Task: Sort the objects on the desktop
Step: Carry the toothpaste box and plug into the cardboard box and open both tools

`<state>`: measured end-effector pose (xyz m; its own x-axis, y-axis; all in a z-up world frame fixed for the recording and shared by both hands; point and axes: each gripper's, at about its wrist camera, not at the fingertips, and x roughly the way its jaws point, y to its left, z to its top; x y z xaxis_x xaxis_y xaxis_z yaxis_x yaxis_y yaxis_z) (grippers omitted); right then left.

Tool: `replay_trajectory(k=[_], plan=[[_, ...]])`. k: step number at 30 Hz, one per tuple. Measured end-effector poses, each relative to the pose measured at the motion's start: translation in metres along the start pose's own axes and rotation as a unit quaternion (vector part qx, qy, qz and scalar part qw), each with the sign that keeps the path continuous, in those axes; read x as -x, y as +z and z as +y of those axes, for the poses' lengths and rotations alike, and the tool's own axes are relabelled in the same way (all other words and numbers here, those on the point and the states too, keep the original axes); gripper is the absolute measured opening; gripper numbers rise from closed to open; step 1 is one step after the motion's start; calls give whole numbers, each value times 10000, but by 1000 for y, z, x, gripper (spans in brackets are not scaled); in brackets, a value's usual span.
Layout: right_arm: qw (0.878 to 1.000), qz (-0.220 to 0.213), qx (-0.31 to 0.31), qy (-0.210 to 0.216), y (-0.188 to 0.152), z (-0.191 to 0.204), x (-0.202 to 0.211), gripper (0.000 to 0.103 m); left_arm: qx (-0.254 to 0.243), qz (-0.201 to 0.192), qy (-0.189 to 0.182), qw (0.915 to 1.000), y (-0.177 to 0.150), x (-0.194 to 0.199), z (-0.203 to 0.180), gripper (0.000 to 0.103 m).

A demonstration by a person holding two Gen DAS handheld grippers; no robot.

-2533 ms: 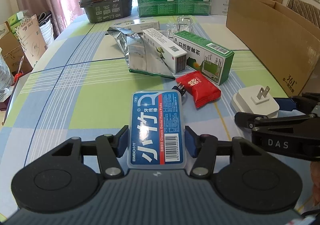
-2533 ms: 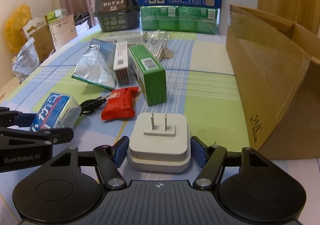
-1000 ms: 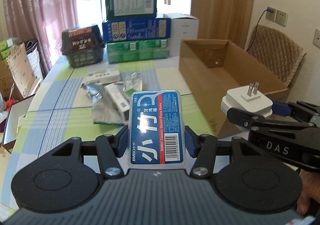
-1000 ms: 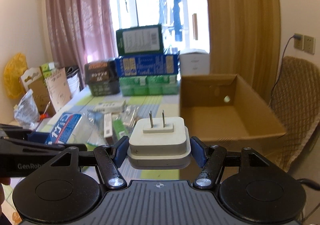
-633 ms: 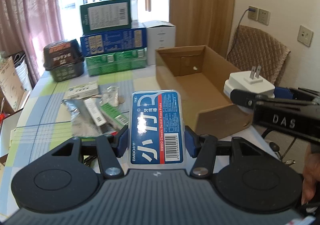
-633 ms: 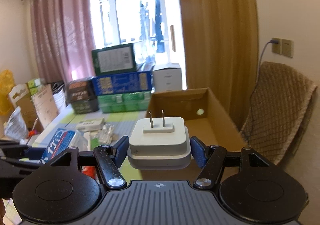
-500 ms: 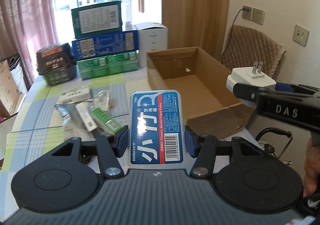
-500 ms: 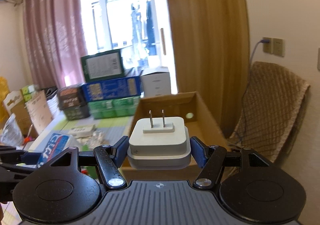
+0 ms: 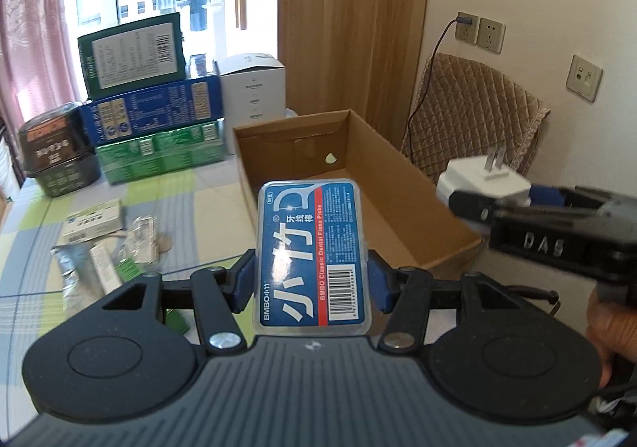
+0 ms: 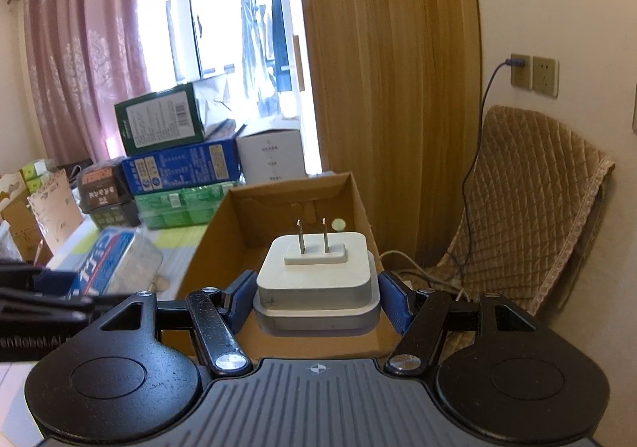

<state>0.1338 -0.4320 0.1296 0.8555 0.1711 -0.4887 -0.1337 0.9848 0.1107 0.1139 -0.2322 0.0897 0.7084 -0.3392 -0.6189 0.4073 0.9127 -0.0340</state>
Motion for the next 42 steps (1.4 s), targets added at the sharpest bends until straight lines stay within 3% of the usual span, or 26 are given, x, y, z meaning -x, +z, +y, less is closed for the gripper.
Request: replay_trajectory(k=[11,28,42], plan=[[9996,282,1,14,4,-13,-46,63,-65,121,-188,9997,21,-50,-3,51],[9987,518,-22,-31,-6,-19,-81,63,45,391,-315,9987,17,-101,4,52],[9985,530,-54,93,-4,-12,-81,63,174,180,-3,9997,16,-74,31,53]])
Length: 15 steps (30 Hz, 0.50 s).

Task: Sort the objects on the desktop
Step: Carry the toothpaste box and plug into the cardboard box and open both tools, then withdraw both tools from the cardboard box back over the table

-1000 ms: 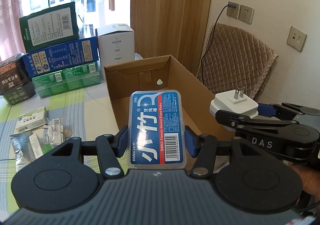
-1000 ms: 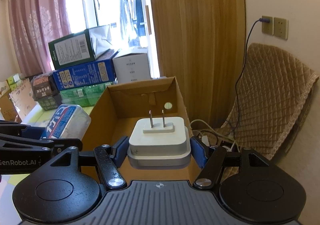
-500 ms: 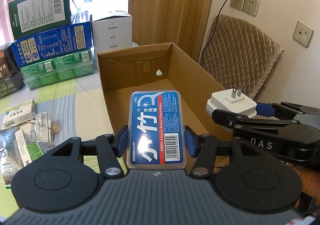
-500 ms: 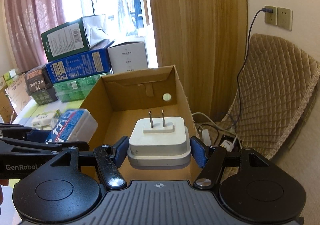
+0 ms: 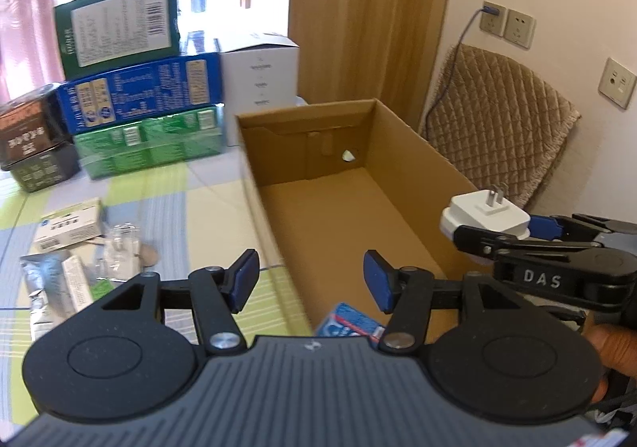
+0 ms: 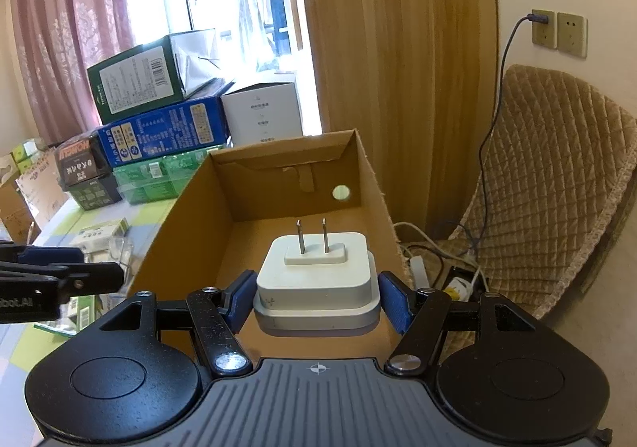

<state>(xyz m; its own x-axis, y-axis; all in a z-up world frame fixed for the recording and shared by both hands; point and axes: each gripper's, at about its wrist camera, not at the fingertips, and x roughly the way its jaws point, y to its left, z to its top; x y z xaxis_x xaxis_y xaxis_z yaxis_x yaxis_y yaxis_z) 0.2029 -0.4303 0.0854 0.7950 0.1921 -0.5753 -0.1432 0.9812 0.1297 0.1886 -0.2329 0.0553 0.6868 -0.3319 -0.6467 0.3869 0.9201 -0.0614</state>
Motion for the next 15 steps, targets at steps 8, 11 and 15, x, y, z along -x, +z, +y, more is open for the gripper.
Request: replay_trajectory(k=[8,11,15], plan=[[9998,80,-92,173,0,5,-11,66,160,-17,132,9998,-6,12,20,57],[9997,-3,-166,152,-1,4,-5,71,213,15,178,9996,-13,15,27,57],[9996,-80,-232,148,-4,2,9,74,300,22,245,9992,-20,22,37,58]])
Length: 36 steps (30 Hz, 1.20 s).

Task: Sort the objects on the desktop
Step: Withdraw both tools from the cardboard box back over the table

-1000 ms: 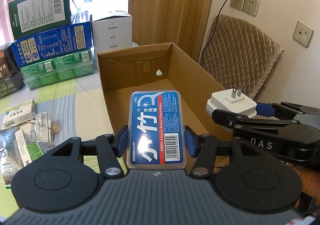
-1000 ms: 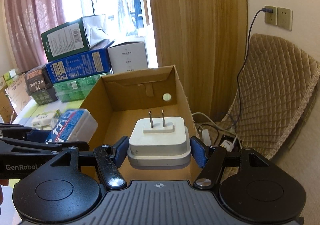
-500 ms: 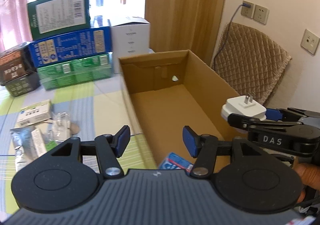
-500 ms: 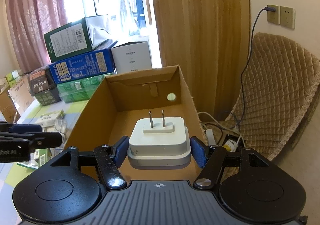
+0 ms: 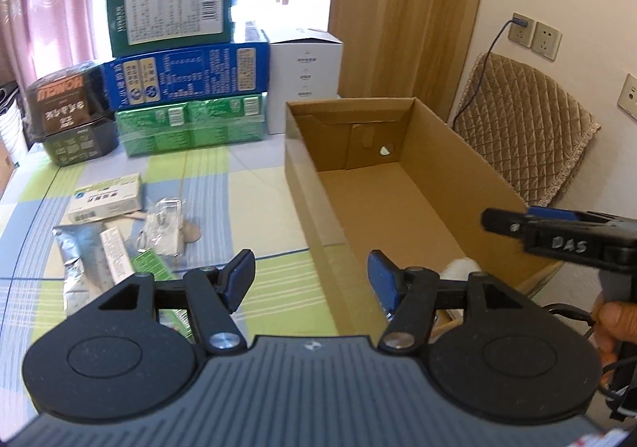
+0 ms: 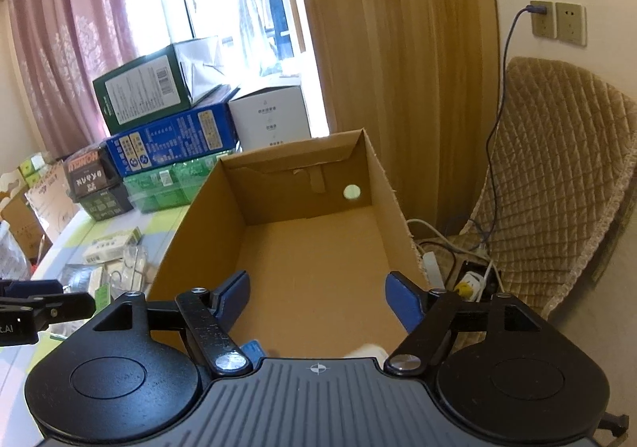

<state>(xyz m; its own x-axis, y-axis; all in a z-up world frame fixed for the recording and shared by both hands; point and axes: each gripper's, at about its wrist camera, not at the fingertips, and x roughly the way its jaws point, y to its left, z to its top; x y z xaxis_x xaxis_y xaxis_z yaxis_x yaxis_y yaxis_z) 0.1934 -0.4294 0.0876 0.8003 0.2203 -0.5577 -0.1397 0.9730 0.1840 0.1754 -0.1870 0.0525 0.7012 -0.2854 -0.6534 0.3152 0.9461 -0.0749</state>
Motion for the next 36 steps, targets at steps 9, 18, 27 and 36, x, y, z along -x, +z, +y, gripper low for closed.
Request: replay_trajectory(k=[9,18,27,36], plan=[[9998,-150,65,127,1,22,35,84,174,15,218,9996,-19,30,25,66],[9984,-462,141,309,-4,62,79,101,219,-159,448,9986,-37,79,50,83],[9964,-451,294,660,-20,105,100,101,351,-268,788,9959,-66,126,87,99],[9929,-153,584,1022,-52,141,97,101,561,-127,1126,9920,-99,149,126,101]])
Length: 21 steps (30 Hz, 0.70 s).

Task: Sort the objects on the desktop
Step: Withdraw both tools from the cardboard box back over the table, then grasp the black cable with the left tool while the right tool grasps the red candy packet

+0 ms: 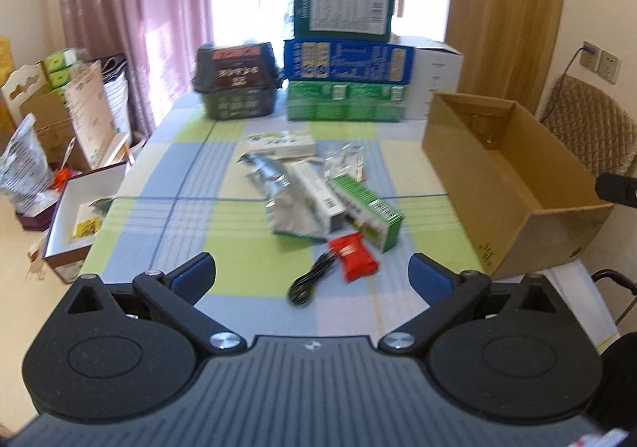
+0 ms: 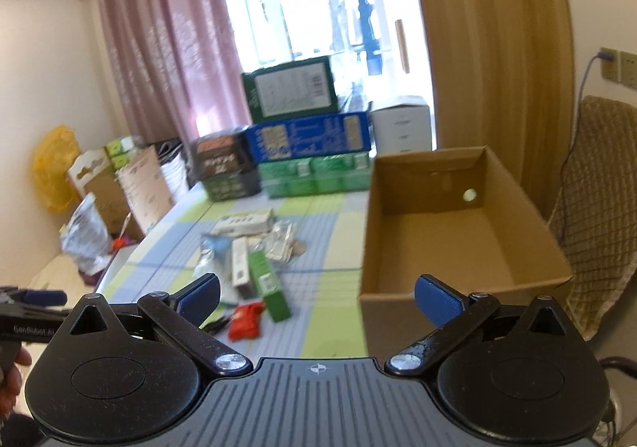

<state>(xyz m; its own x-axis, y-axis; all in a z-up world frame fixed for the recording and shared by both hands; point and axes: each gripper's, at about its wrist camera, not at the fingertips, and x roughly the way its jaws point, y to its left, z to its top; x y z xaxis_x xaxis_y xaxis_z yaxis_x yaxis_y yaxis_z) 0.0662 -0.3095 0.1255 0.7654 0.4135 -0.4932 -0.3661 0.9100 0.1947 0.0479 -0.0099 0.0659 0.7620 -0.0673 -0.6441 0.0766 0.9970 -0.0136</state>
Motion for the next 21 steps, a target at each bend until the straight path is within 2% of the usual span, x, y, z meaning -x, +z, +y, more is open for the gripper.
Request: replay_trajectory(k=[9,18,21], plan=[[9987,323,261,290,-23,27,-23,101,-85,78,120,9999,-14,-2,25,101],[9964,606,463,363,-44,45,-67,101,-594,216,-170,9979,-23,-36,34,100],[9951,705,571,381,-51,50,-90,99,-774,271,-337,9961,-25,-55,37,95]])
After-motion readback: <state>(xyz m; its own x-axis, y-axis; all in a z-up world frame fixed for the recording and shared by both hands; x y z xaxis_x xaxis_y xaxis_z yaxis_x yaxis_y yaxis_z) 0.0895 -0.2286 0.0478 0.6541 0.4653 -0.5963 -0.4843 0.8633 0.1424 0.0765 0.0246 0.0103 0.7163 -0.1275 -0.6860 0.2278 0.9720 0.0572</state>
